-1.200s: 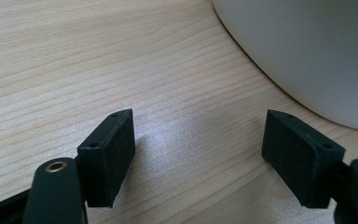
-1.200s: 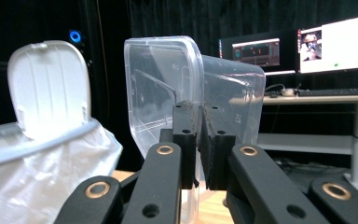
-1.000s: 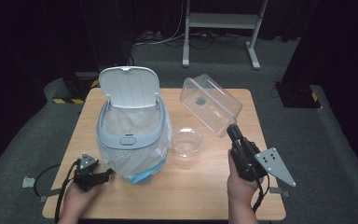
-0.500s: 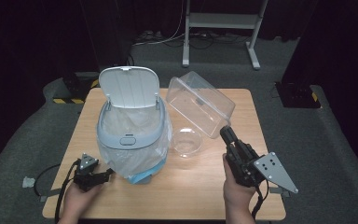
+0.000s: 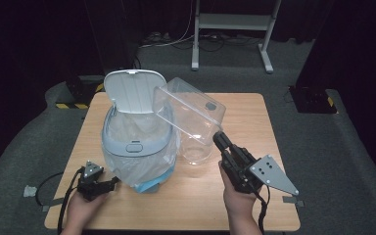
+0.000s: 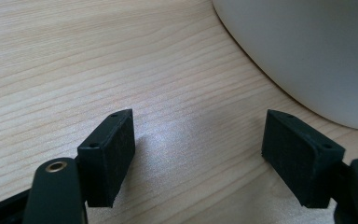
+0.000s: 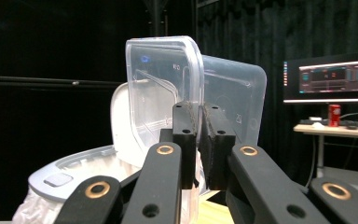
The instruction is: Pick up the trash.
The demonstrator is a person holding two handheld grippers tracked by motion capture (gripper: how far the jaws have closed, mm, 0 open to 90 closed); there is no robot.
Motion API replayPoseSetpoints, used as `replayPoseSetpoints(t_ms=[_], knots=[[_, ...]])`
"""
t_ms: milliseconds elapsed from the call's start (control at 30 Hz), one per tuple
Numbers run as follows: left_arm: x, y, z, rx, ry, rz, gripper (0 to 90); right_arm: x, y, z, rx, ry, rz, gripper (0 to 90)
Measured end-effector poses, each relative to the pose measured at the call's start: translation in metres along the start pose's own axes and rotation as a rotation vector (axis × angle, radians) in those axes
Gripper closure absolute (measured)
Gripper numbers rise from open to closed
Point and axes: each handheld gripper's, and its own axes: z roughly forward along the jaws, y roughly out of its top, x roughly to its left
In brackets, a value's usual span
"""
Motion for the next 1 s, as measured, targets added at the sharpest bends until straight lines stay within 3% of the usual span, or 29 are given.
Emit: replayPoseSetpoints(t_ms=[567, 1000], knots=[[0.0, 0.0, 0.0, 0.004, 0.0, 0.007, 26.2, 0.026, 0.007, 0.053, 0.029, 0.094, -0.038, 85.6], [0.0, 0.0, 0.0, 0.003, -0.002, 0.01, 26.6, 0.038, 0.003, 0.084, 0.066, 0.119, -0.073, 85.5]])
